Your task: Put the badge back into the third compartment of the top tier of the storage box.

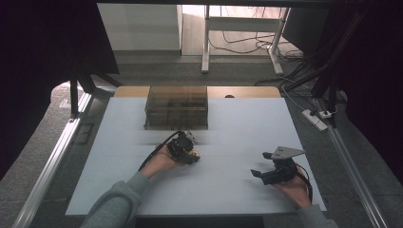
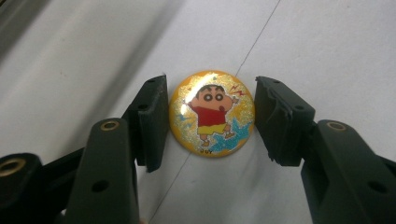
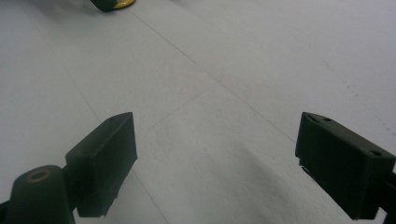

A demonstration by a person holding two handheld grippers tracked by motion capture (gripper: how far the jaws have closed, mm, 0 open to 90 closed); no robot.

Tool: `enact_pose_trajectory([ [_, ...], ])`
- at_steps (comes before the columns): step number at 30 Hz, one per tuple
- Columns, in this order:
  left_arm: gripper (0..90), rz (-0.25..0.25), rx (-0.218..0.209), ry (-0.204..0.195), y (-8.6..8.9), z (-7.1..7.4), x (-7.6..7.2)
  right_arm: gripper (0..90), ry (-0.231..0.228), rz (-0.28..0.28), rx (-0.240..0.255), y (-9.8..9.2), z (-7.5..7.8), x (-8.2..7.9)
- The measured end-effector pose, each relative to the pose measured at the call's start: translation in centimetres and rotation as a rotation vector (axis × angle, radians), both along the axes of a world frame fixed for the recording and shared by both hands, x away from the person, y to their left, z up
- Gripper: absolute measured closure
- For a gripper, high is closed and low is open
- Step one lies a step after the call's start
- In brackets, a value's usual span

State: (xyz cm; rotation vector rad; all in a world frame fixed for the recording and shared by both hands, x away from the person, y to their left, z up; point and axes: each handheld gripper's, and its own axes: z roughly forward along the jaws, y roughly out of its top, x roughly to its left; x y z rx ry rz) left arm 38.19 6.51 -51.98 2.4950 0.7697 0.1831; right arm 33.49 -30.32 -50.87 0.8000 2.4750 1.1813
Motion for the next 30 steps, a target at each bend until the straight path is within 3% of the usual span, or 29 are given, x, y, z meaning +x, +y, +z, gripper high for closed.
enact_pose_trajectory([
  [8,47.1,0.001,0.01,-0.007,0.0,0.3,-0.3,12.3,-0.002,0.002,0.002,0.0,0.0,0.0],
  [30,47.1,0.026,-0.129,-0.028,2.3,3.3,-0.7,12.3,-0.002,0.002,-0.002,0.0,0.0,0.0],
])
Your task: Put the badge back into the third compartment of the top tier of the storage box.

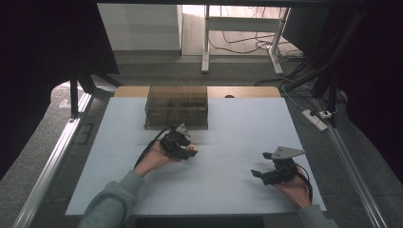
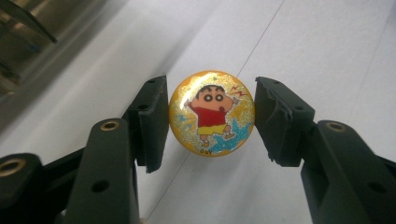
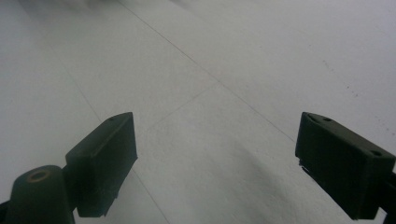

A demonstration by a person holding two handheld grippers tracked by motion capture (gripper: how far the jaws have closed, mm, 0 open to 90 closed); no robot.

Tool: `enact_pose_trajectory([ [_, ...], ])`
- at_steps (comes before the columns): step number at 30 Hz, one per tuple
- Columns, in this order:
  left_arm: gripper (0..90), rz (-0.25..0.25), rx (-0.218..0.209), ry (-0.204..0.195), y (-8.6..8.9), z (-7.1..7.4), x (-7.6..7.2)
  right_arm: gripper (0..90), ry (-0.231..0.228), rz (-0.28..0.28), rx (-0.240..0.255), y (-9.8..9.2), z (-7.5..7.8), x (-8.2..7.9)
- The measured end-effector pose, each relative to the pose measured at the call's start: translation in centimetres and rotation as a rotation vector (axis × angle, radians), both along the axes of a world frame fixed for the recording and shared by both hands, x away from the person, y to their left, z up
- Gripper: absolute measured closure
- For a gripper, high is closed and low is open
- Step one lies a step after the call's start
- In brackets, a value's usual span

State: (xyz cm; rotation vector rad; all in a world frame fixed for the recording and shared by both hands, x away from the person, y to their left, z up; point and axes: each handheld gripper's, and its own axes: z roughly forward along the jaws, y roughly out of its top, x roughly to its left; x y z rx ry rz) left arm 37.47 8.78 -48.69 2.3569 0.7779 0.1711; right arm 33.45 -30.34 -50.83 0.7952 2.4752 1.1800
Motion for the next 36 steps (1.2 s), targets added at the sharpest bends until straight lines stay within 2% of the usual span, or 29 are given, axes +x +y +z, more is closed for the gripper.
enact_pose_trajectory([
  [8,47.1,0.009,-0.025,-0.003,0.7,0.6,0.0,12.3,-0.001,-0.001,0.001,0.0,0.0,0.0],
  [24,47.1,0.017,-0.089,-0.04,2.2,2.5,-0.4,12.2,-0.002,0.001,0.0,0.0,0.0,0.0],
  [36,47.0,0.034,-0.117,-0.07,3.2,3.6,-0.7,12.2,-0.003,0.002,0.0,0.0,0.0,0.0],
])
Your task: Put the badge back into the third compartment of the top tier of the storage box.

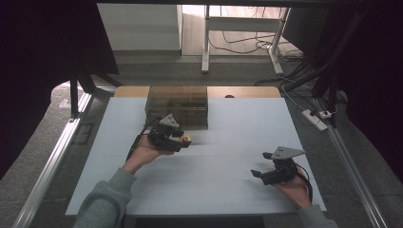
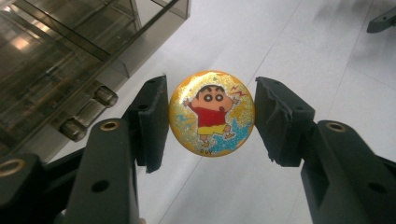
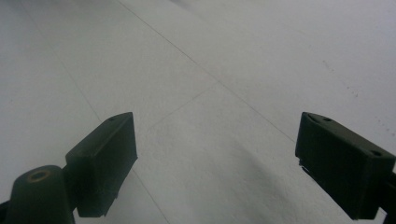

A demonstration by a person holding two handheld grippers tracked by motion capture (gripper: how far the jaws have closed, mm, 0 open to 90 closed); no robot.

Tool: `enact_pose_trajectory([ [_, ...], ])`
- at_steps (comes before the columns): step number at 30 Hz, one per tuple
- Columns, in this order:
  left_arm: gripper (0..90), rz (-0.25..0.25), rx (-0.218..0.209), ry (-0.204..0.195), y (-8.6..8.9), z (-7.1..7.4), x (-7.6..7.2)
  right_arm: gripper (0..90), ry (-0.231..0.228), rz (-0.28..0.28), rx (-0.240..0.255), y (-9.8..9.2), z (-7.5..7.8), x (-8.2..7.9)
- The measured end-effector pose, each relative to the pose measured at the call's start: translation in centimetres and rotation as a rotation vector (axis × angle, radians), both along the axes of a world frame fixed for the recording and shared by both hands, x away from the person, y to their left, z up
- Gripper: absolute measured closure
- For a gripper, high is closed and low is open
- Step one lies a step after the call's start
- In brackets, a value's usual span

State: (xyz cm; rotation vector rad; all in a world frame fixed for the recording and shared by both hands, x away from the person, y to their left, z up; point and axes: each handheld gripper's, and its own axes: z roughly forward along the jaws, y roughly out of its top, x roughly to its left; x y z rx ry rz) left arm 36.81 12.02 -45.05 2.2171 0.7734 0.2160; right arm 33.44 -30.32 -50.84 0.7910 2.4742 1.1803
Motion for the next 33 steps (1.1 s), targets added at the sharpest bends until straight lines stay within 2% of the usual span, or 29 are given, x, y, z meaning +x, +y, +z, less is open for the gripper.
enact_pose_trajectory([
  [21,47.0,0.011,-0.034,-0.038,1.1,1.4,-0.5,12.3,0.001,0.0,-0.005,0.0,0.0,0.0],
  [33,47.0,0.024,-0.06,-0.074,2.0,2.6,-0.9,12.3,0.001,-0.001,-0.002,0.0,0.0,0.0],
])
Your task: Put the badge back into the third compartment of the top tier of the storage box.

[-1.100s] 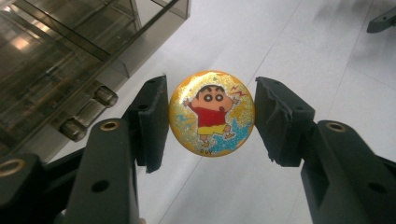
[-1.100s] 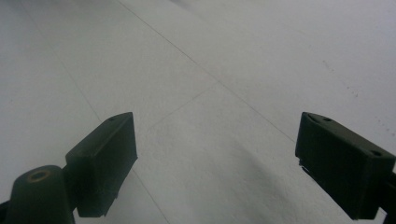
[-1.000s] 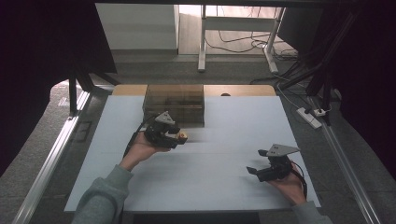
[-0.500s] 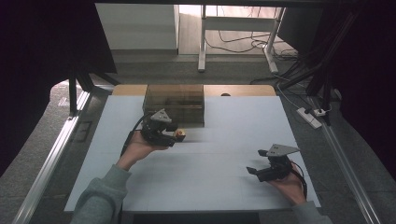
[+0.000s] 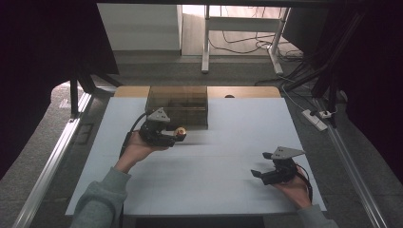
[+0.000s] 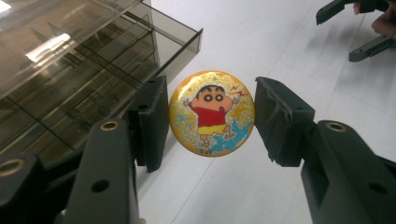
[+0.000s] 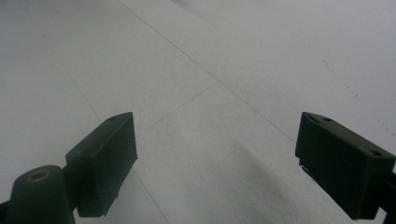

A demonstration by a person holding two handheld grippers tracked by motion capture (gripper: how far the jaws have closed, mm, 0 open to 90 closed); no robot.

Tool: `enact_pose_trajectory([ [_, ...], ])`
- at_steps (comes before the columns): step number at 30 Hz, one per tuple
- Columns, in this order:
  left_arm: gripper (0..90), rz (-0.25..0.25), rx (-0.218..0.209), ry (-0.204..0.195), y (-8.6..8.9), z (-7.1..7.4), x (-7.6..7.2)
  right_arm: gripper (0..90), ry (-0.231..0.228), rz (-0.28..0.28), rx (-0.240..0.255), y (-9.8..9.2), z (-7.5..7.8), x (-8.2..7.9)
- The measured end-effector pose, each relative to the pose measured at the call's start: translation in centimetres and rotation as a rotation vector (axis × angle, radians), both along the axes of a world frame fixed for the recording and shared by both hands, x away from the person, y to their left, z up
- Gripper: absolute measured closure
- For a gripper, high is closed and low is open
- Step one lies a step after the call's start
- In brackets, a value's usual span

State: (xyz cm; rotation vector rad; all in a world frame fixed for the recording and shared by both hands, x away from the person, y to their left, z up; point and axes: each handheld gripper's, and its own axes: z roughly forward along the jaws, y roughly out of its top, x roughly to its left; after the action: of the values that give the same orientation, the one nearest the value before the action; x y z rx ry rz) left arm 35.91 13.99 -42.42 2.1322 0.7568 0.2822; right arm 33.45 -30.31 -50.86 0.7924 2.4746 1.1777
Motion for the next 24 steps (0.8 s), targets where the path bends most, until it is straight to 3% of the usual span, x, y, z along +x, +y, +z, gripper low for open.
enact_pose_trajectory([
  [24,47.0,0.051,-0.05,-0.056,2.1,1.6,-0.5,12.4,0.0,-0.001,-0.008,0.0,0.0,0.0],
])
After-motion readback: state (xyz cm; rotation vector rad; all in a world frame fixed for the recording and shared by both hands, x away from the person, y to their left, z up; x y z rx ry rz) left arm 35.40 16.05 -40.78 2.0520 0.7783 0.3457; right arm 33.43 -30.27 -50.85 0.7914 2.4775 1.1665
